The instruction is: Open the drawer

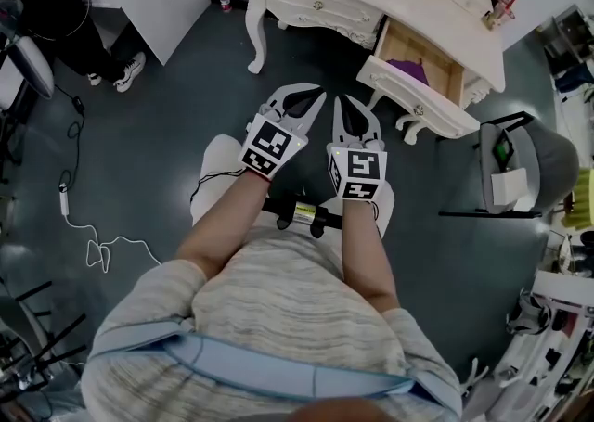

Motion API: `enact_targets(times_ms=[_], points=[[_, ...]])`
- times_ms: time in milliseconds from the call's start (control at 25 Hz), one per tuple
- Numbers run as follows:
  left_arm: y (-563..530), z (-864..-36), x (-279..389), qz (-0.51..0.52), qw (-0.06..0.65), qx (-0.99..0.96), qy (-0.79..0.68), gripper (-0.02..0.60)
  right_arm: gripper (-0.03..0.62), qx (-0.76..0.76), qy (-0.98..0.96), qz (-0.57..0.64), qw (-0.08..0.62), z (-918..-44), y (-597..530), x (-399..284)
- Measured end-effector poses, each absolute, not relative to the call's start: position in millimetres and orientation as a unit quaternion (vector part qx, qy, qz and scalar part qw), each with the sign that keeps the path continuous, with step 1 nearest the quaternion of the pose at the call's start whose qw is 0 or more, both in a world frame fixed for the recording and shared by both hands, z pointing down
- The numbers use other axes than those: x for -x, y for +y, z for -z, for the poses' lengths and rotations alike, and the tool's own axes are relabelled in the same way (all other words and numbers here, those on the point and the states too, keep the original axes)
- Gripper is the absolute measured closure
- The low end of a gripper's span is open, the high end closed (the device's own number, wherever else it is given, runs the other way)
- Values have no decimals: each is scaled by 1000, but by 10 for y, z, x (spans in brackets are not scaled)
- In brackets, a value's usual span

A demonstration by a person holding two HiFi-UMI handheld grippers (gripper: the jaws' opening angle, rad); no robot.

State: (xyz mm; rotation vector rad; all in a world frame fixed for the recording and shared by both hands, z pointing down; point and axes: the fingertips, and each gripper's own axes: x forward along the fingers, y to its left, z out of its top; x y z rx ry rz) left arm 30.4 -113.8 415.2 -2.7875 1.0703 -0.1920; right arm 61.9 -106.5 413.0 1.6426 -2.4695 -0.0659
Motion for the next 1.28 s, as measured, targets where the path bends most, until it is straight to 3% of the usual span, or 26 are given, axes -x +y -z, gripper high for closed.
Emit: enact_targets(times_ms=[680,1280], points=[[-2276,-4294,-345,102,79,917,378,568,583,-570,-805,92,135,-4144,-2110,-751],[-2633,-4092,-396,44,49,923,379,568,583,-573,-809,83,103,-3988,-2457,-875]])
